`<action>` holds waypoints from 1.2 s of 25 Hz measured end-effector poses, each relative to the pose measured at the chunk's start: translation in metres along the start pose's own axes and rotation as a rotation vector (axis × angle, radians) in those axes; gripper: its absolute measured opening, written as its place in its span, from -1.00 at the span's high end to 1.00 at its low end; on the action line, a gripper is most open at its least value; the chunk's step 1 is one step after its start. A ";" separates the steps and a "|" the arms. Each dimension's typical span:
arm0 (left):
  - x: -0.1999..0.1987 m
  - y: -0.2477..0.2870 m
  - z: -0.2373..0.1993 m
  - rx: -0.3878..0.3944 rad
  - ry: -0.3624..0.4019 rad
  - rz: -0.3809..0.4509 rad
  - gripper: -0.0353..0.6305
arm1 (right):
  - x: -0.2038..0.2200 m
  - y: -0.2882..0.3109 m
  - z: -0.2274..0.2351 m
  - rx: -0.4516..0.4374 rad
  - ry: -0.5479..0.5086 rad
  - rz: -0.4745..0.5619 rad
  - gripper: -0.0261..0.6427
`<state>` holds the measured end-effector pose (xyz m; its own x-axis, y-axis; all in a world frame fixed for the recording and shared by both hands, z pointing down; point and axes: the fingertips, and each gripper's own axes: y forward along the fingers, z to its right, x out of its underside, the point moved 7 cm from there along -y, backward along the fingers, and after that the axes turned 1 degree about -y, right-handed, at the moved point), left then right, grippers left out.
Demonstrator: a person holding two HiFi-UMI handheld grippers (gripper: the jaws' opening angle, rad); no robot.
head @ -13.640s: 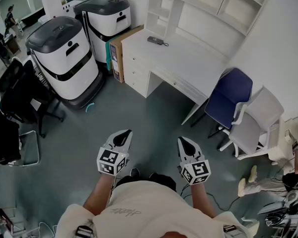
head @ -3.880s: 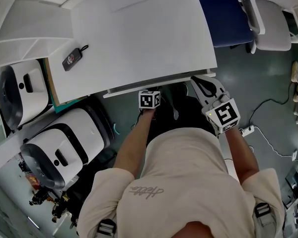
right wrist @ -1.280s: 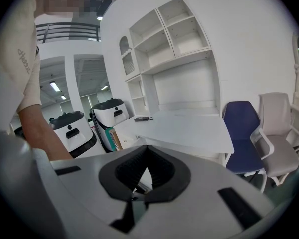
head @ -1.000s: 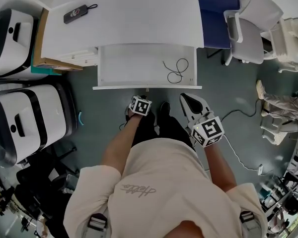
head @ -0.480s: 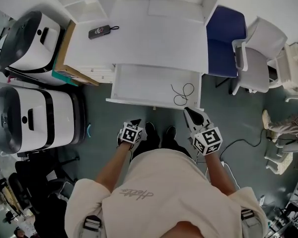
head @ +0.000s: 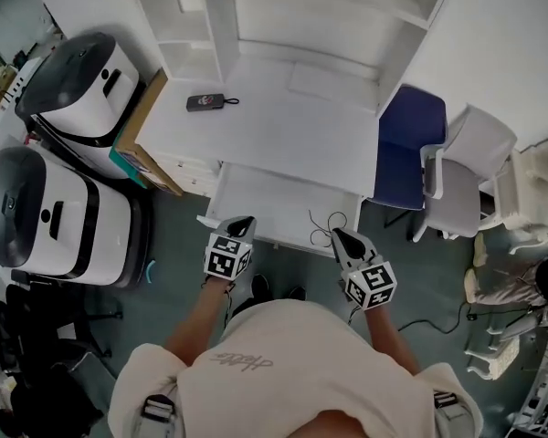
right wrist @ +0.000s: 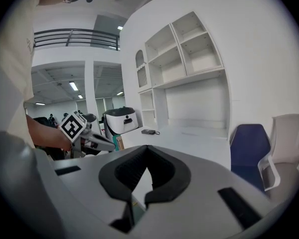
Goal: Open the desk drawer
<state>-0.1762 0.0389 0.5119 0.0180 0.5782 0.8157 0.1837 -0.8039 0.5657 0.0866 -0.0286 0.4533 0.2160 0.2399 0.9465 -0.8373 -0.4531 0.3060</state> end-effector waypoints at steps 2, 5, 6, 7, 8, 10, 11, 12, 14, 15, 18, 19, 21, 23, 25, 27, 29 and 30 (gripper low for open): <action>-0.030 -0.008 0.004 0.003 0.059 0.055 0.85 | -0.015 0.002 0.005 0.005 -0.039 0.020 0.93; -0.069 -0.015 0.012 0.020 0.123 0.129 0.85 | -0.046 0.004 0.017 0.016 -0.111 0.073 0.93; -0.081 -0.018 0.015 0.031 0.134 0.151 0.85 | -0.058 0.005 0.021 0.022 -0.135 0.096 0.93; -0.092 -0.021 0.017 0.041 0.141 0.170 0.85 | -0.069 0.005 0.025 0.029 -0.157 0.118 0.93; -0.103 -0.024 0.018 0.050 0.146 0.189 0.84 | -0.080 0.005 0.027 0.037 -0.177 0.138 0.93; -0.122 -0.033 0.022 0.067 0.153 0.221 0.84 | -0.101 0.003 0.030 0.050 -0.203 0.175 0.93; -0.131 -0.037 0.023 0.076 0.161 0.235 0.85 | -0.111 0.002 0.031 0.053 -0.212 0.192 0.93; -0.141 -0.041 0.024 0.087 0.174 0.247 0.84 | -0.121 0.001 0.031 0.054 -0.222 0.208 0.93; -0.159 -0.047 0.024 0.104 0.208 0.264 0.84 | -0.140 0.002 0.032 0.055 -0.246 0.237 0.93; -0.168 -0.049 0.022 0.105 0.224 0.273 0.84 | -0.149 0.003 0.032 0.055 -0.257 0.248 0.93; -0.188 -0.054 0.016 0.082 0.252 0.313 0.84 | -0.172 0.004 0.032 0.051 -0.292 0.274 0.93; -0.195 -0.056 0.014 0.073 0.253 0.332 0.84 | -0.179 0.004 0.032 0.048 -0.304 0.280 0.93; -0.209 -0.062 0.010 0.058 0.252 0.373 0.84 | -0.192 0.002 0.030 0.046 -0.317 0.296 0.93; -0.223 -0.070 0.008 0.048 0.254 0.418 0.84 | -0.203 0.001 0.028 0.049 -0.314 0.313 0.93; -0.236 -0.082 0.007 0.031 0.255 0.473 0.84 | -0.209 0.001 0.025 0.056 -0.305 0.320 0.93; -0.245 -0.097 0.006 0.004 0.241 0.542 0.84 | -0.211 0.002 0.020 0.057 -0.297 0.318 0.93; -0.247 -0.112 0.006 -0.014 0.227 0.586 0.84 | -0.209 0.004 0.013 0.049 -0.293 0.307 0.93; -0.247 -0.117 0.006 -0.015 0.226 0.591 0.84 | -0.208 0.004 0.009 0.046 -0.294 0.302 0.93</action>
<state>-0.1961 -0.0089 0.2433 -0.0960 -0.0066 0.9954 0.1920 -0.9813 0.0120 0.0425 -0.0881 0.2591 0.1043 -0.1617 0.9813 -0.8630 -0.5052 0.0084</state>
